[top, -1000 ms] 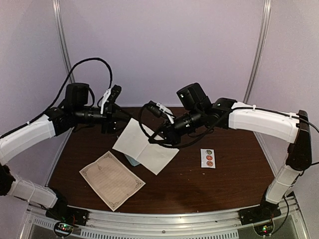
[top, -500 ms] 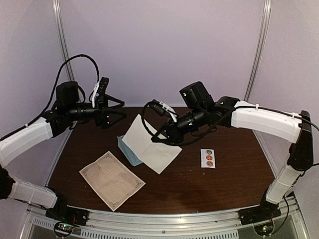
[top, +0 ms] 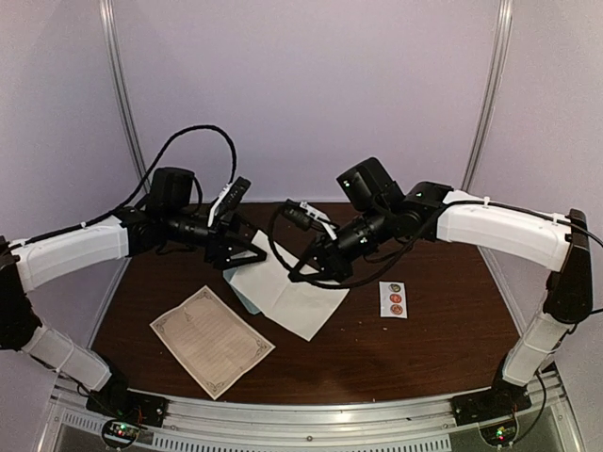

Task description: Place the letter into the envelope and seal it

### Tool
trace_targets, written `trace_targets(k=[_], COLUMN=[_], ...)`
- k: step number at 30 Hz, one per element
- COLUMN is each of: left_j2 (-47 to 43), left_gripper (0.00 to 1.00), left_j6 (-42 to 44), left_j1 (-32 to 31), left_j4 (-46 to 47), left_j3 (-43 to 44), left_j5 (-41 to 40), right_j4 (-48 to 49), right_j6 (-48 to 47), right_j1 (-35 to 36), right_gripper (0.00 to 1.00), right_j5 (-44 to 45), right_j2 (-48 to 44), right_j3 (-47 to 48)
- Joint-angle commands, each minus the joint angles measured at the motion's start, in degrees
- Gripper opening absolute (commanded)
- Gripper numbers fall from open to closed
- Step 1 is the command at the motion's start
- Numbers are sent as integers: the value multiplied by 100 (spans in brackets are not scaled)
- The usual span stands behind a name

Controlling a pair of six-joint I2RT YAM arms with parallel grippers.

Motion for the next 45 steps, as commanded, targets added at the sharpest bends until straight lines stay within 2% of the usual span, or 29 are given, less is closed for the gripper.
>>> trace_targets(k=[1, 6, 8, 10, 13, 14, 19, 23, 29, 38, 45], left_j2=[90, 182, 194, 174, 86, 49, -373, -714, -1142, -1475, -1466], left_gripper=[58, 20, 8, 0, 0, 0, 0, 0, 0, 0, 0], left_j6=[181, 185, 181, 379, 439, 463, 301, -45, -445, -972, -1261], left_j1=[-62, -76, -82, -76, -76, -76, -76, -46, 61, 203, 232], left_j4=[-99, -233, -283, -349, -373, -363, 91, 679, 1429, 2239, 2634], left_j3=[228, 303, 337, 367, 384, 391, 198, -52, -352, -749, -888], left_j5=[581, 836, 797, 703, 609, 604, 457, 316, 289, -46, -102], right_j4=[-162, -155, -195, -215, -155, -65, 850, 1918, 3672, 5725, 6451], right_j6=[-201, -226, -258, -268, -259, -226, 201, 843, 1898, 3227, 3612], right_j1=[42, 42, 42, 42, 12, -16, -298, -558, -755, -741, -605], right_gripper=[0, 0, 0, 0, 0, 3, 37, 49, 56, 57, 55], right_j5=[-116, -36, 42, 196, 298, 286, -92, -437, -894, -889, -695], right_j2=[14, -7, -18, -46, -133, -186, -686, -1135, -1598, -1877, -1826], right_j3=[188, 186, 222, 264, 238, 186, -384, -1051, -1911, -2702, -3088])
